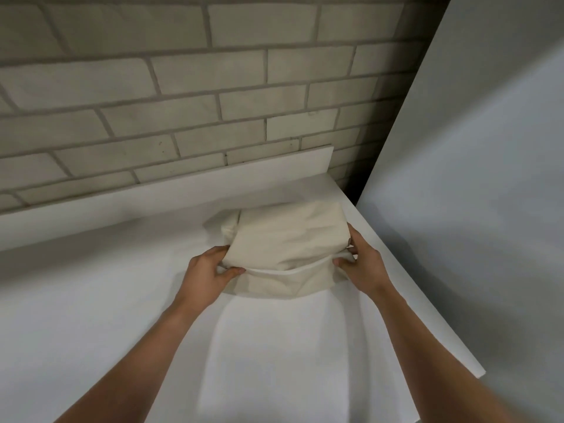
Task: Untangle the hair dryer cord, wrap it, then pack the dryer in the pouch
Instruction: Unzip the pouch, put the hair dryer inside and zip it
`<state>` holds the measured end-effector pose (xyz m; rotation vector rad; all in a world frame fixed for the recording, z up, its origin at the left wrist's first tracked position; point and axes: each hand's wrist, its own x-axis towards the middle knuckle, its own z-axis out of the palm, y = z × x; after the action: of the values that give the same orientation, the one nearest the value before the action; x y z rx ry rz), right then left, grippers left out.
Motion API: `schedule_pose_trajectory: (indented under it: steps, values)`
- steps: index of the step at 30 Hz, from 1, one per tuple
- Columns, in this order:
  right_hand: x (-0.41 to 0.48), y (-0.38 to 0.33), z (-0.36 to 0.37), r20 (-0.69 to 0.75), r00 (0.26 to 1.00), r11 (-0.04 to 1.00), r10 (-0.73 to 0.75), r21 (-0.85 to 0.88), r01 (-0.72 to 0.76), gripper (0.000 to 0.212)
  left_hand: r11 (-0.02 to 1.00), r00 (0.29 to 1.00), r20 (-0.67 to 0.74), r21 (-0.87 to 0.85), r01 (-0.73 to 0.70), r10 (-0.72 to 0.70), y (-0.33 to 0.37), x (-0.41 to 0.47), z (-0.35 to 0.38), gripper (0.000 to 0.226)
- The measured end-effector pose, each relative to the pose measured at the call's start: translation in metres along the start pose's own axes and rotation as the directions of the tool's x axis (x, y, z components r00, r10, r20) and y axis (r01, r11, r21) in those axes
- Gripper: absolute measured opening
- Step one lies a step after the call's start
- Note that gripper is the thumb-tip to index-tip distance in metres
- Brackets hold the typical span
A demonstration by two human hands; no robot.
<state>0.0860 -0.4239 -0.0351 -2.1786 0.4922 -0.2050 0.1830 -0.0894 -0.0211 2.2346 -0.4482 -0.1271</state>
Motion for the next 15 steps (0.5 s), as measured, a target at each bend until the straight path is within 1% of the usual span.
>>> schedule_pose_trajectory:
  steps: [4, 8, 11, 15]
  values:
    - [0.045, -0.02, 0.002, 0.019, 0.999, 1.0, -0.027, 0.002, 0.027, 0.082, 1.0, 0.999, -0.034, 0.018, -0.013, 0.014, -0.001, 0.036, 0.001, 0.043]
    - [0.077, -0.022, 0.013, 0.036, 0.999, 1.0, -0.025, 0.014, 0.025, 0.085, 0.997, 0.999, -0.038, 0.078, 0.006, -0.003, -0.01, 0.06, 0.001, 0.043]
    - [0.09, -0.016, 0.021, 0.061, 0.998, 1.0, 0.006, 0.016, -0.007, 0.085, 0.994, 0.999, -0.035, 0.107, 0.02, -0.016, -0.015, 0.064, 0.004, 0.044]
    - [0.098, -0.013, 0.028, 0.056, 0.998, 1.0, 0.03, -0.003, -0.03, 0.082, 0.991, 0.999, -0.036, 0.132, 0.011, -0.006, -0.018, 0.064, 0.007, 0.041]
